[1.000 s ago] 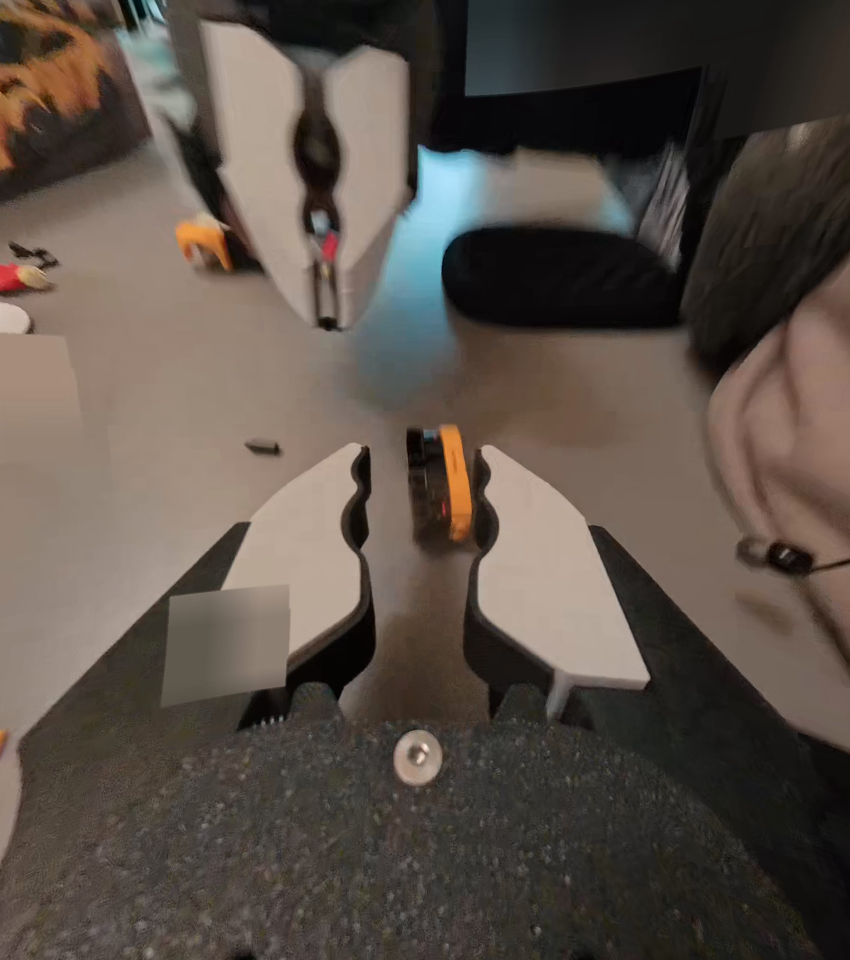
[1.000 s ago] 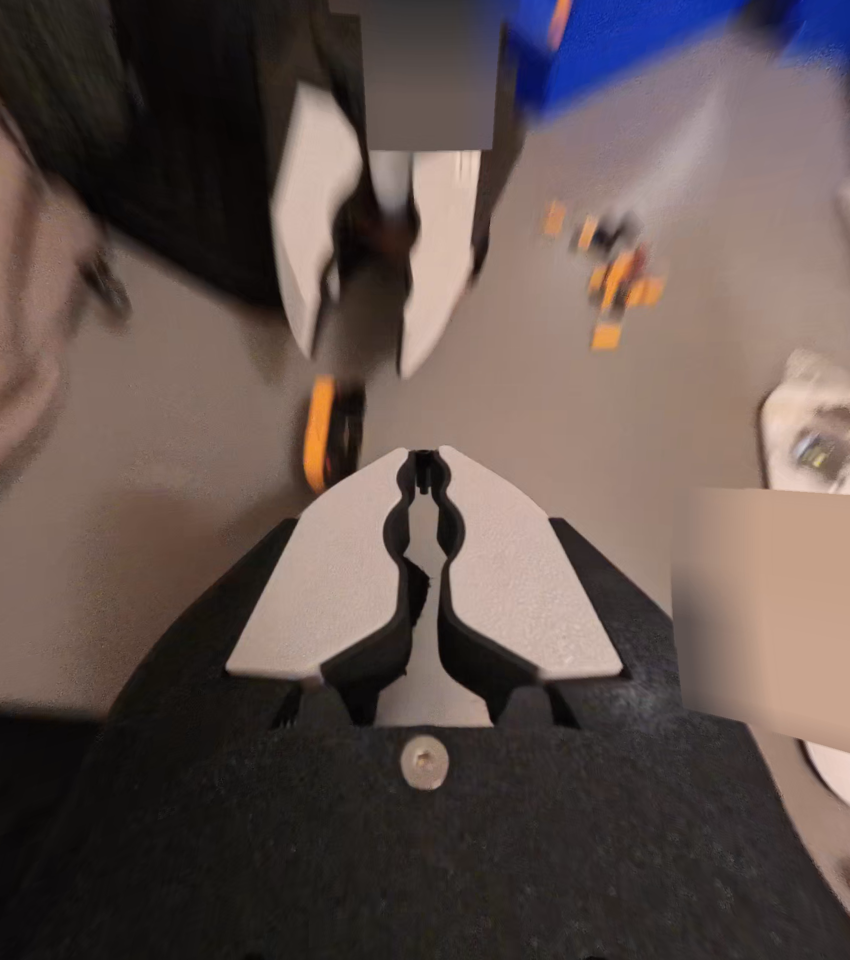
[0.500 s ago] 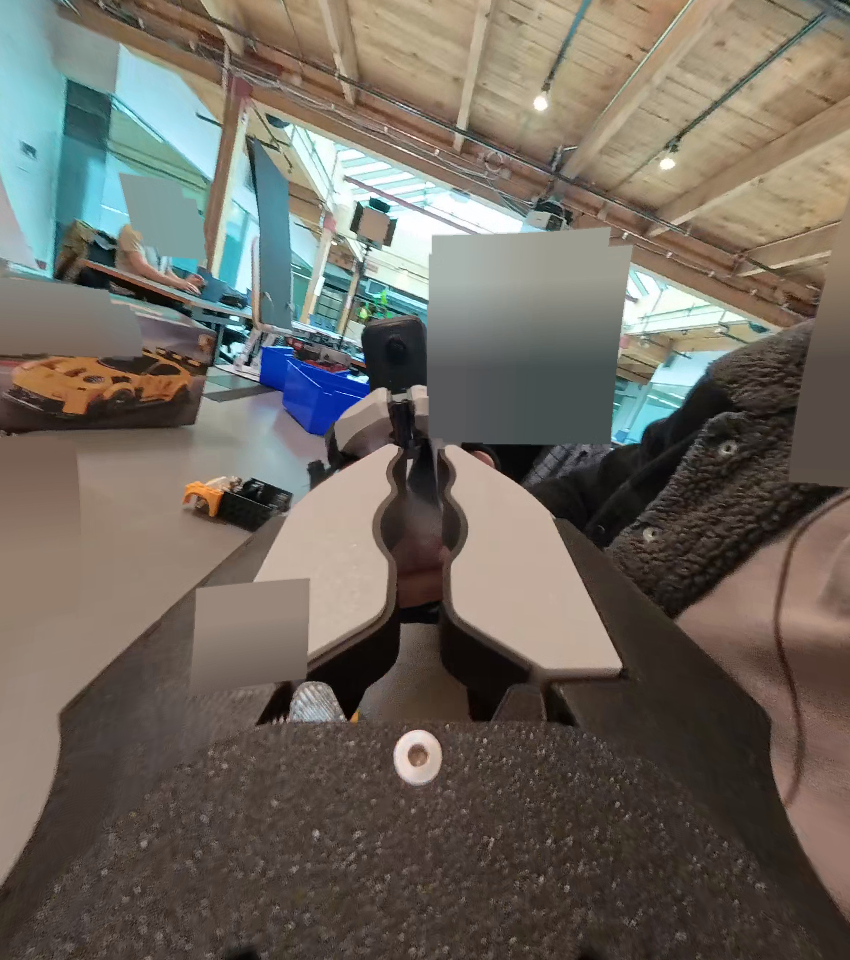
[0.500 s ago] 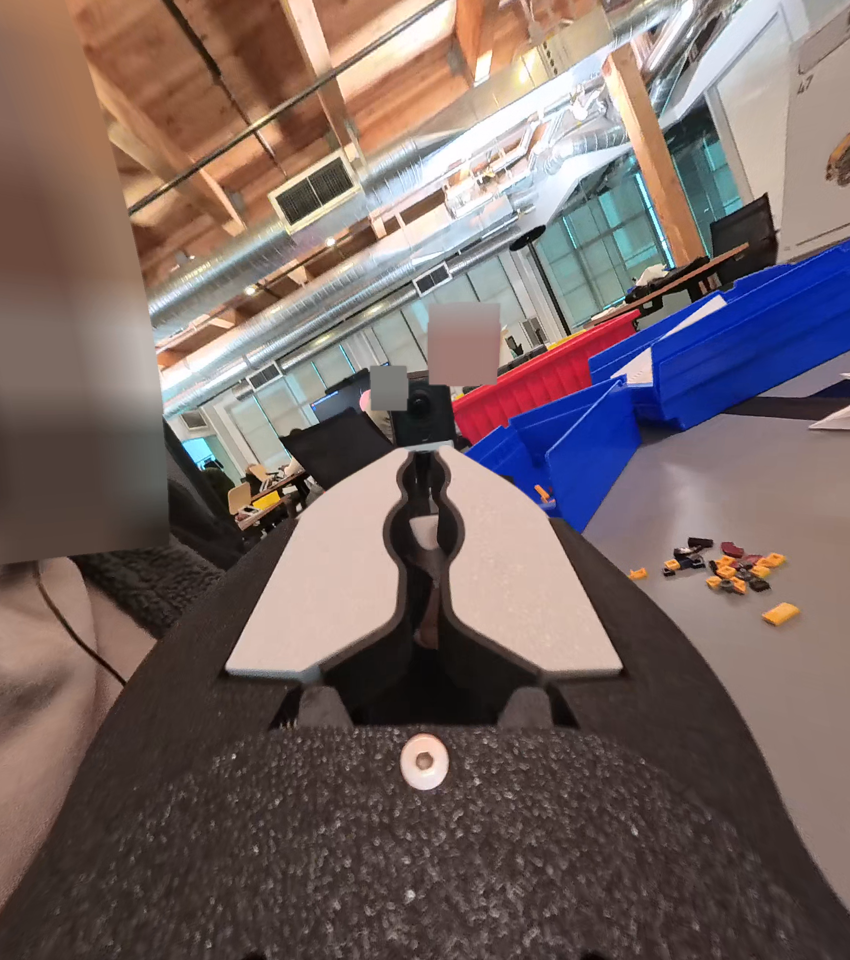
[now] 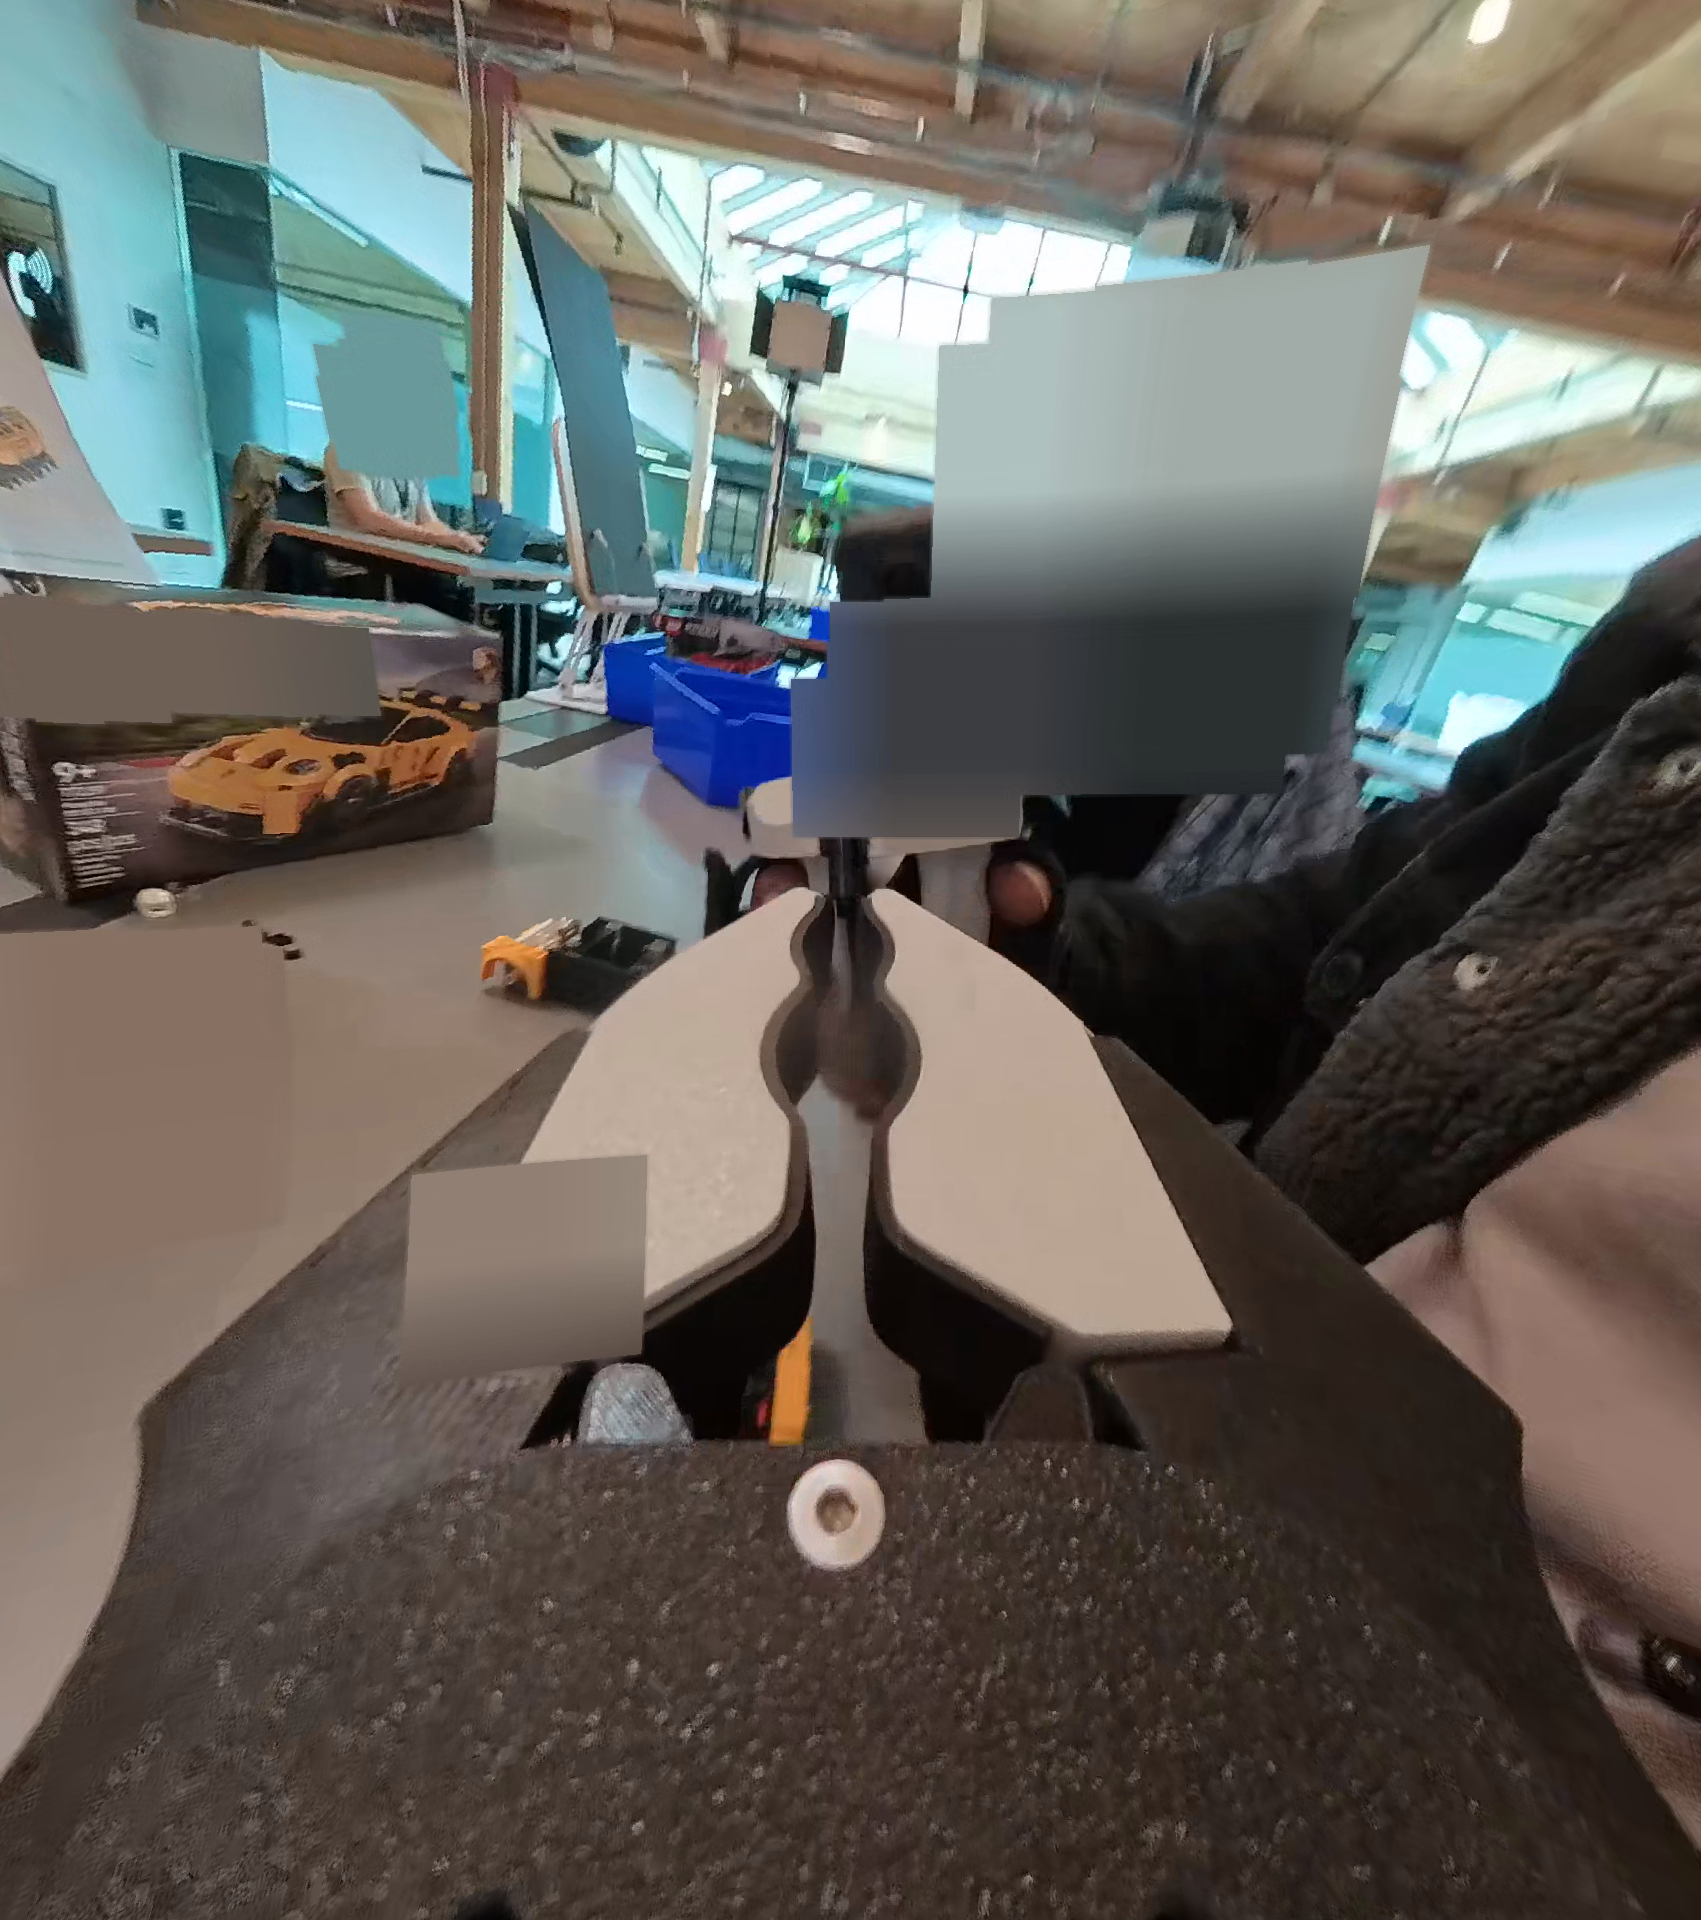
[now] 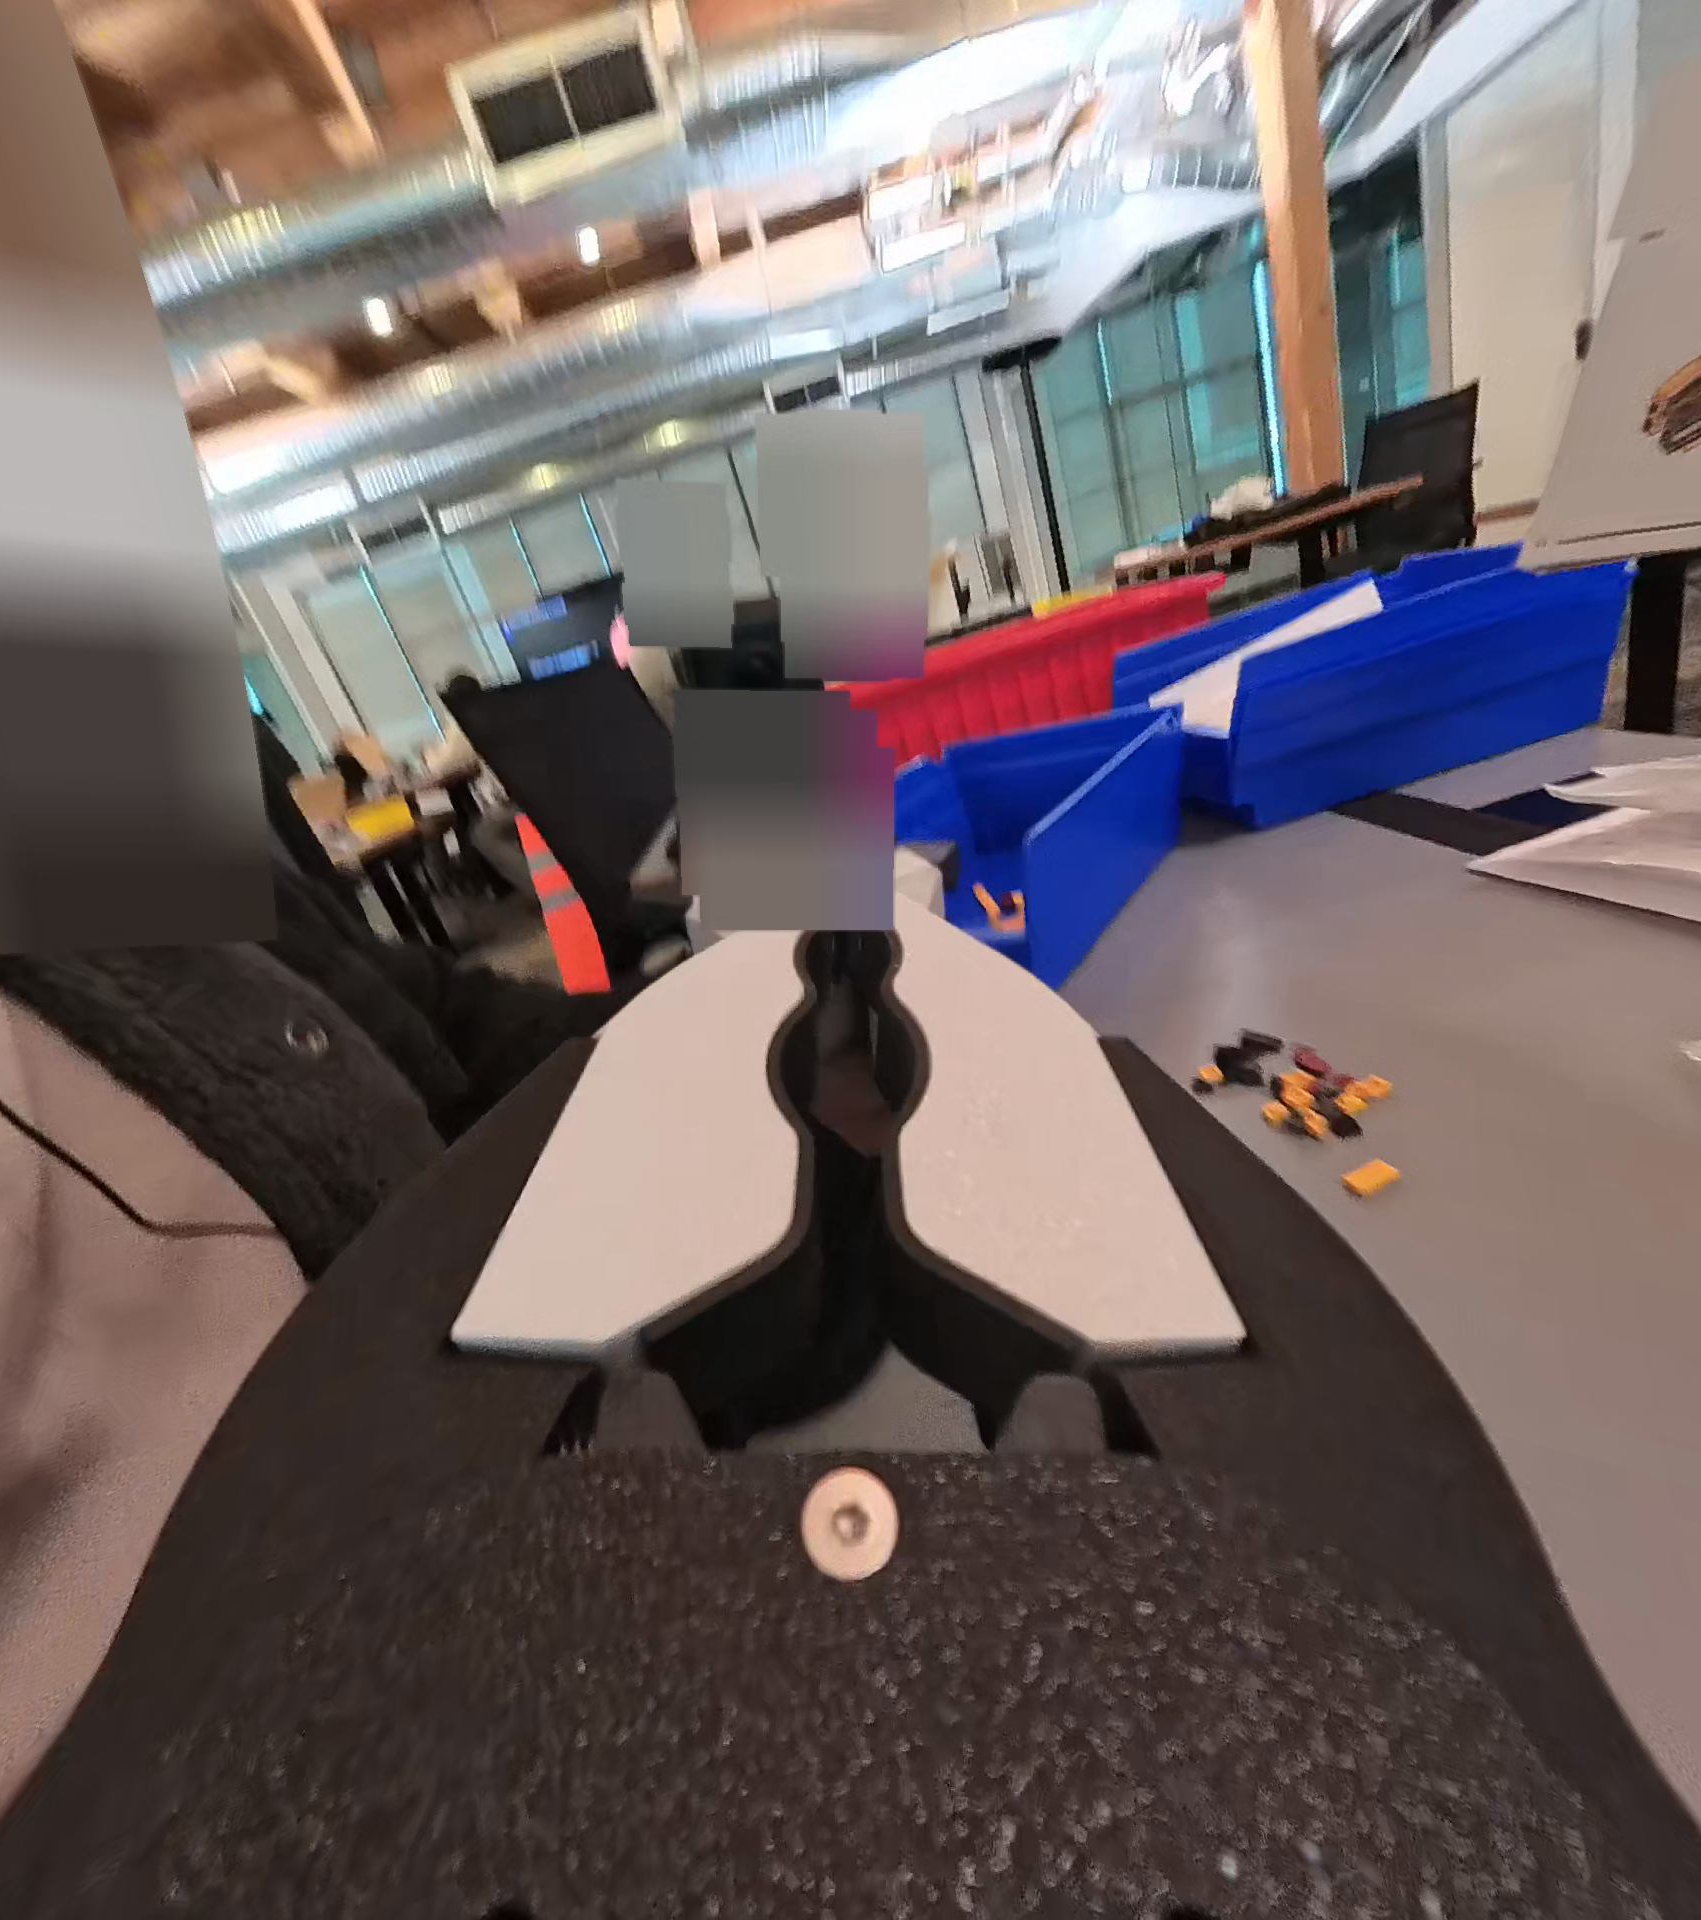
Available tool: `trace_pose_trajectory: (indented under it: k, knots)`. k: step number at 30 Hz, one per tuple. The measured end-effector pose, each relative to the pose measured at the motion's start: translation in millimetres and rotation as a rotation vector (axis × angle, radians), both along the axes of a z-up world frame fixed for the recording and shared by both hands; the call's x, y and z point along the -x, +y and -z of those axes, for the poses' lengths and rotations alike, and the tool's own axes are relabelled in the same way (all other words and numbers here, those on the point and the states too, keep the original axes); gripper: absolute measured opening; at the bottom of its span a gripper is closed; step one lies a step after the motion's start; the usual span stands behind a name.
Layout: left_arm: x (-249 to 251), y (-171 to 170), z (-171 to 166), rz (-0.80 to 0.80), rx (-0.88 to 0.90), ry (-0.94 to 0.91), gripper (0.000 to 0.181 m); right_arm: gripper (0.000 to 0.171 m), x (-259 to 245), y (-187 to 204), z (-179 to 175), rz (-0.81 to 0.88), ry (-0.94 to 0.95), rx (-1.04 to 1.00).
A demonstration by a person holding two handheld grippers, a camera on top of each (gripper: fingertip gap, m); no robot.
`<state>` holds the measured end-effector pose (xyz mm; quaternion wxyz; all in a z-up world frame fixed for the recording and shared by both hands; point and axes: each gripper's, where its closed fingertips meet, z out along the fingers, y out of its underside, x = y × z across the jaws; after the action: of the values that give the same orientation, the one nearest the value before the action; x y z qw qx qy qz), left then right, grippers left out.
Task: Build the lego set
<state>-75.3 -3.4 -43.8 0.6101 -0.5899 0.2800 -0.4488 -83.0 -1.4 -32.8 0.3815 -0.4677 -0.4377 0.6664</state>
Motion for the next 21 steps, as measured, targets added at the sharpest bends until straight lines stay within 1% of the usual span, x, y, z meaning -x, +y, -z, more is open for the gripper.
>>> trace_pose_trajectory:
  k: [5,11,15,21]
  knots:
    - [-6,3,22,-0.06,-0.091,0.257,0.003,0.005,-7,0,22,-0.068,-0.262,-0.25]
    - [-12,7,50,-0.087,-0.147,0.479,0.003,0.005,-18,3,53,-0.182,-0.582,-0.565]
    - [-14,7,60,-0.082,-0.151,0.54,0.003,0.005,-22,4,65,-0.249,-0.712,-0.723]
    - [-16,7,66,-0.074,-0.152,0.574,0.002,0.005,-23,4,72,-0.308,-0.803,-0.869]
